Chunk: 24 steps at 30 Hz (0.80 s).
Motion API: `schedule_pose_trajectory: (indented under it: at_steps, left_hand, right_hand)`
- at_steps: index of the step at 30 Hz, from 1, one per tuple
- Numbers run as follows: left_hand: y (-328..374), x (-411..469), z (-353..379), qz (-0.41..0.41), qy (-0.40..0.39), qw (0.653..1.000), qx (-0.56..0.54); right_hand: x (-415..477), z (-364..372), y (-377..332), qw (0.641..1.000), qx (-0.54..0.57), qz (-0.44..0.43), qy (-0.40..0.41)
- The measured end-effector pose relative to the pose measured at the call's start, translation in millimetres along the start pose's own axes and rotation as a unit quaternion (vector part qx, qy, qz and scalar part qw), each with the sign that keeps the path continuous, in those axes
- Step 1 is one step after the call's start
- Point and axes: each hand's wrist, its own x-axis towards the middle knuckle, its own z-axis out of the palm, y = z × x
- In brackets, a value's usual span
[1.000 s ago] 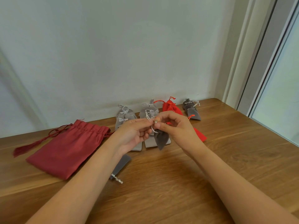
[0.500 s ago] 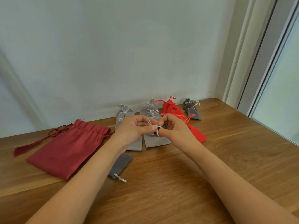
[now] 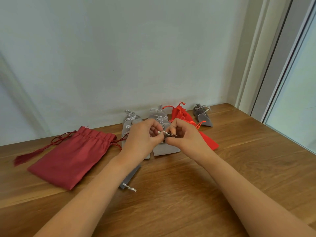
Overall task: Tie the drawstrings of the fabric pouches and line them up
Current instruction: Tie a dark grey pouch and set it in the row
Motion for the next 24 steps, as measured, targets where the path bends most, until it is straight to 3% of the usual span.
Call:
schedule_pose_trajectory:
  at_steps: [8,19,24]
  left_hand:
    - [1.4,-6.6,-1.1,0.081,0.046,0.995,-0.045]
    - [2.2,-4.1,-3.1,0.059,0.035,0.995,-0.074]
    - [1.3,-4.0,-4.5,0.072,0.040,0.994,-0.079]
  right_hand:
    - [2.3,-6.6,-6.0,0.991,0.128,0.037,0.015]
    - [2.7,-9.9,1.0,0.992,0.125,0.029,0.012]
    - [3.6,-8.1,1.9,0.977,0.208,0.048,-0.003]
